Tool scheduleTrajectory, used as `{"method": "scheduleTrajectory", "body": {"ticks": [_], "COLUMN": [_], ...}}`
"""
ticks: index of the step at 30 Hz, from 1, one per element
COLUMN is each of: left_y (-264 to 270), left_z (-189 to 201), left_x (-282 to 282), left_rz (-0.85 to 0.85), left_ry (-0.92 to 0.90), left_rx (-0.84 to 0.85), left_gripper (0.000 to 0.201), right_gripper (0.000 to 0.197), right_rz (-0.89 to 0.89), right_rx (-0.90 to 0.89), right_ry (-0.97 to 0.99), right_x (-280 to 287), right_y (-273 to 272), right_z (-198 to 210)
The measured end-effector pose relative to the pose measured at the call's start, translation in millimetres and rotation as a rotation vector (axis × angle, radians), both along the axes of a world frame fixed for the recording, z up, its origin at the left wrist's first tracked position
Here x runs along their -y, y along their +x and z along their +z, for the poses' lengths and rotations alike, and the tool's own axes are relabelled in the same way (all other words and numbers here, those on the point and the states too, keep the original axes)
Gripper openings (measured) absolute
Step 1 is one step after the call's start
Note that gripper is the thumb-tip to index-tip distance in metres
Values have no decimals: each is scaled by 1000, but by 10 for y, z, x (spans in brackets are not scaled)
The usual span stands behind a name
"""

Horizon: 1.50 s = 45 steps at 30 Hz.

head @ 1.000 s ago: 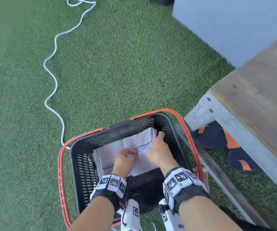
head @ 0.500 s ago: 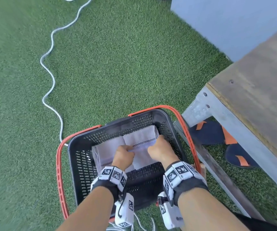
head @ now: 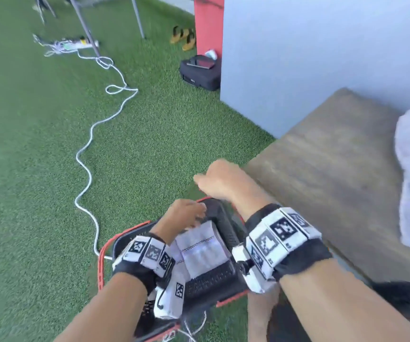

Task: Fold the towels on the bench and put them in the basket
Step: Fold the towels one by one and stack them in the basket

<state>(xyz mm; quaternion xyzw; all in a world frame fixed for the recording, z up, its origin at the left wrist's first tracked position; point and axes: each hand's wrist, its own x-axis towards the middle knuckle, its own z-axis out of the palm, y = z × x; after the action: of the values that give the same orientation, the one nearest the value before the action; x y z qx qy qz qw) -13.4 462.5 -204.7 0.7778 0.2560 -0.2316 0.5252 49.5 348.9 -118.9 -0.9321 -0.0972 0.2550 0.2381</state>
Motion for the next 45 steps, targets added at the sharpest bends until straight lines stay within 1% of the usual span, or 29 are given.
{"method": "scheduleTrajectory", "body": {"ticks": [1,4,7,9,11,12,14,16,19,21,22,23,24,25,26,28,29,31,33,34,35,36,37,38,39,41,42,43,45], "left_y": [36,135,268,361,418,437,440,434,435,406,386,363,342,299,251,173,138,72,-5,-25,-57,-77,-97,-115,-138,-192,-211,-226,-264], "left_z": [216,870,1431,1743,2010,2121,2282,2370,2389,2336,2285,2208,2119,2026,1907,1640,1507,1260,1091,1043,1015,988,985,976,977,971,971,979,1027], "left_x": [92,415,853,1189,1569,1770,2169,2542,3000,3227,3327,3412,3483,3538,3580,3631,3635,3601,3570,3550,3550,3565,3581,3601,3619,3665,3691,3720,3816], "left_rz": [-76,-104,-210,-298,-399,-454,-584,-751,-1037,-1181,-1230,-1261,-1278,-1300,-1329,-1368,-1363,-1276,-1166,-1135,-1119,-1105,-1089,-1067,-1049,-1018,-1006,-997,-979], "left_ry": [23,64,93,135,145,149,176,237,409,503,530,551,561,581,607,636,652,687,670,654,638,615,601,598,606,582,532,470,318], "left_rx": [68,233,372,454,529,548,547,518,452,432,445,454,457,438,422,405,397,438,520,573,612,636,641,636,644,739,805,872,988], "left_gripper": [18,21,20,25,30,31,26,32,36,26,19,17,23,28,32,34,36,48,56,55,53,52,52,53,52,39,30,23,16], "right_gripper": [36,53,38,38,38,37,31,30,33,29,23,21,26,31,34,37,39,36,27,19,10,7,13,15,15,13,12,11,4], "right_rz": [-17,-144,-229,-312,-403,-447,-501,-491,-472,-439,-422,-393,-380,-385,-407,-463,-471,-475,-457,-455,-468,-482,-497,-531,-581,-705,-757,-791,-801], "right_rx": [41,168,277,338,366,354,282,201,127,58,23,5,-7,-6,9,136,217,339,381,372,356,333,327,324,359,442,469,504,629], "right_ry": [3,52,82,119,116,108,72,19,-43,-53,-95,-154,-207,-215,-197,-177,-215,-307,-352,-355,-328,-272,-207,-136,-37,152,214,255,199], "right_x": [154,693,1381,1868,2332,2549,2939,3255,3571,3689,3725,3768,3806,3827,3823,3807,3797,3773,3755,3748,3759,3777,3801,3832,3866,3964,4026,4094,4253], "right_y": [19,34,-115,-289,-433,-503,-671,-860,-1078,-1158,-1195,-1219,-1249,-1284,-1326,-1371,-1391,-1417,-1427,-1419,-1435,-1471,-1519,-1579,-1648,-1803,-1888,-1964,-2099], "right_z": [261,990,1632,1914,1967,1926,1770,1556,1137,855,744,624,518,427,370,223,167,121,135,170,206,247,284,336,388,496,552,591,621]}}
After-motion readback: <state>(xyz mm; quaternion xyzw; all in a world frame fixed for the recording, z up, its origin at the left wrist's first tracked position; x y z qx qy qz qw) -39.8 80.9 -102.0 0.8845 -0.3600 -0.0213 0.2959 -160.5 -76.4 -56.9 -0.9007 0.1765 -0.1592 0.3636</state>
